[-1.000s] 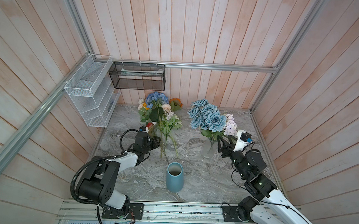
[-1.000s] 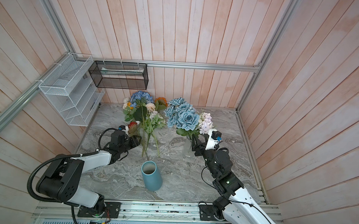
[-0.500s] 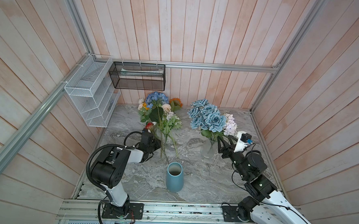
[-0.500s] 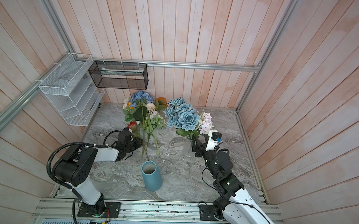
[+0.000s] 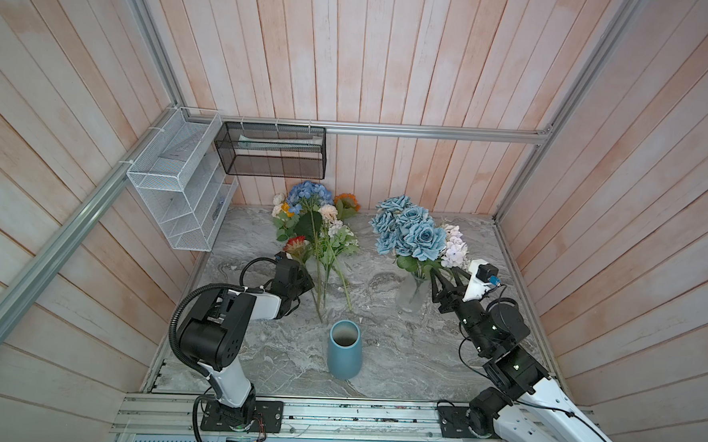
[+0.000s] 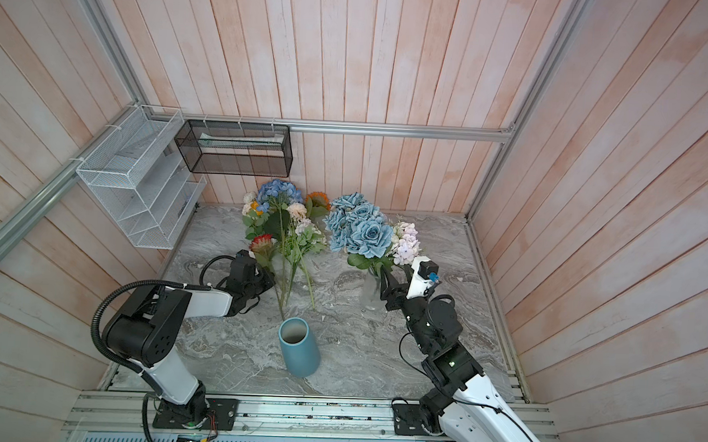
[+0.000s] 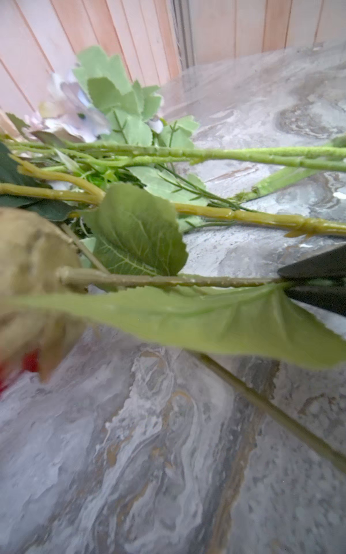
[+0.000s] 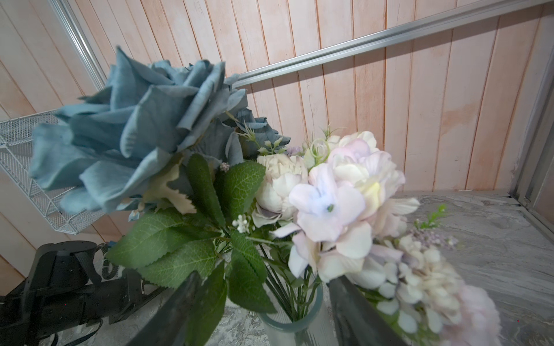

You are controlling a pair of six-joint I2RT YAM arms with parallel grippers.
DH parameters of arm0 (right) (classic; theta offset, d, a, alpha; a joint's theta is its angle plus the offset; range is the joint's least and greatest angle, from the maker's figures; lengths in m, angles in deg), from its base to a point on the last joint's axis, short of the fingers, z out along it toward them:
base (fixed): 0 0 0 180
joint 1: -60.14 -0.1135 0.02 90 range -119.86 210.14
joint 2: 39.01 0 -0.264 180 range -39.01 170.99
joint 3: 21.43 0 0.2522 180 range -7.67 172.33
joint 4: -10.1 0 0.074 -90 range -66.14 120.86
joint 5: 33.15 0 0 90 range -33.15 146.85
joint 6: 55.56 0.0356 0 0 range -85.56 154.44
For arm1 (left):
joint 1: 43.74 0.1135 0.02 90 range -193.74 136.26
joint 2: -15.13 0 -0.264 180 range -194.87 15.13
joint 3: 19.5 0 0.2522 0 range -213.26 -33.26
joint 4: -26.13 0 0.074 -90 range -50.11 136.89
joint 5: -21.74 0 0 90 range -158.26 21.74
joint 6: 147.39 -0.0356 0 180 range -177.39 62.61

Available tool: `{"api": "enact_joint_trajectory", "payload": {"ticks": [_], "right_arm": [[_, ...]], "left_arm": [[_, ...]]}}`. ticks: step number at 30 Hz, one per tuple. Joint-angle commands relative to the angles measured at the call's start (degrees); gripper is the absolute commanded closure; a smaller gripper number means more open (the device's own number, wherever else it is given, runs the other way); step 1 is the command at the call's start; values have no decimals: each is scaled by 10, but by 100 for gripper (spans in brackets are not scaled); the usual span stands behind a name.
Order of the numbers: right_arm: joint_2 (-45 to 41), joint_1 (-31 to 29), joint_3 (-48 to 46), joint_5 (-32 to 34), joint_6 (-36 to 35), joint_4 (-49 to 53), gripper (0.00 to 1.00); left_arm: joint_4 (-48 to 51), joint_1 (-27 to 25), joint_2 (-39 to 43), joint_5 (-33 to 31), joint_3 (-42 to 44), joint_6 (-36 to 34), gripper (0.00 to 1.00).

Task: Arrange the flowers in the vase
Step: 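Lift the red gerbera with left gripper while right gripper releases the bouquet and reaches over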

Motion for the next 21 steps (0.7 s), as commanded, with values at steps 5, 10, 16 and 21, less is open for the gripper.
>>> {"api": "enact_joint_trajectory", "payload": {"ticks": [5, 10, 16, 21], "right_arm": [[-16, 3, 50, 3, -23, 26, 33], [-20, 3, 82, -8, -41, 49, 33], [-14, 3, 134, -48, -63, 65, 33], [34, 2, 202, -136, -80, 84, 34]], "left_arm": [[1, 7, 54, -14, 8, -9, 100], [31, 10, 139, -34, 23, -24, 100], [61, 11, 257, -33, 20, -54, 100], [28, 6, 350, 33, 2, -96, 100]]}}
